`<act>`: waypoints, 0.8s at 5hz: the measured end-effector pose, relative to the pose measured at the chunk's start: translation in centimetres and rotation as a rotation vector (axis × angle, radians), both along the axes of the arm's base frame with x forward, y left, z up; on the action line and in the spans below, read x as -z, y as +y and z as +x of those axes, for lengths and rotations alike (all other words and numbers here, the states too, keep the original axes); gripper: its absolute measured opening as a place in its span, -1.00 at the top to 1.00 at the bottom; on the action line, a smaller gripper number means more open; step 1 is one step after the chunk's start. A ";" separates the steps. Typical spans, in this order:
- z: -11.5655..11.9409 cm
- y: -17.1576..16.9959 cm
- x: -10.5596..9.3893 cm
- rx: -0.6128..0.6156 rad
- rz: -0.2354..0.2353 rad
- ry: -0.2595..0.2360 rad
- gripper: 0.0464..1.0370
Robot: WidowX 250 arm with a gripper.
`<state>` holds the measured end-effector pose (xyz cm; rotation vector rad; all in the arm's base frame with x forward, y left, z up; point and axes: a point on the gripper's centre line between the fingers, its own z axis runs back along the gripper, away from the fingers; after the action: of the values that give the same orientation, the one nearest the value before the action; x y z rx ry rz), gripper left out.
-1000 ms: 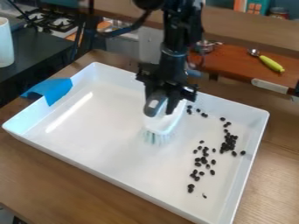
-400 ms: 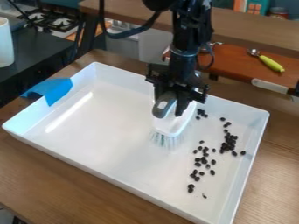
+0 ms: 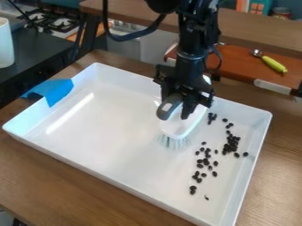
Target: Sweep into pile
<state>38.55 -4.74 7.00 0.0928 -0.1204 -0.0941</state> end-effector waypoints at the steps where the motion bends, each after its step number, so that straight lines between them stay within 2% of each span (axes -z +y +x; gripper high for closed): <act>1: 0.0 -0.1 0.1 0.044 0.002 0.001 0.09; 4: 0.0 -1.7 0.1 0.179 -0.016 -0.007 0.09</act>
<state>38.58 -6.48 6.95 0.0664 -0.1364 -0.2713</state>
